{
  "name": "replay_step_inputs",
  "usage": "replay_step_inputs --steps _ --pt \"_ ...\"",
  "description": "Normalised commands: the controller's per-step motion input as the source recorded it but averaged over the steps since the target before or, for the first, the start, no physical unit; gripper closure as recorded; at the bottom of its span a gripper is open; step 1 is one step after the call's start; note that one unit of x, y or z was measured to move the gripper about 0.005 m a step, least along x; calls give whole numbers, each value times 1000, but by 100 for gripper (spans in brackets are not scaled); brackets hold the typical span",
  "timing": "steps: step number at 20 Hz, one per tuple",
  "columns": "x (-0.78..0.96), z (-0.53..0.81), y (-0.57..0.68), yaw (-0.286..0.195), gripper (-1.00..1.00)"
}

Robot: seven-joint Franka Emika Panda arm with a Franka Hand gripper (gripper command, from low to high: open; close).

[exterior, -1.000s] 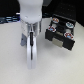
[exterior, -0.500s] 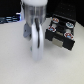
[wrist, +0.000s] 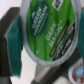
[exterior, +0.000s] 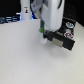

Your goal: Open the kcup holder, insert the kcup into the holder, and close the kcup holder

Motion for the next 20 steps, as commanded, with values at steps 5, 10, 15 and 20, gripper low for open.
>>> replay_step_inputs --steps 5,10,15,20 --pt "-97 371 622 51 100" --pt "-116 265 618 50 100" --pt "-32 233 604 49 100" --pt "-147 11 563 72 100"
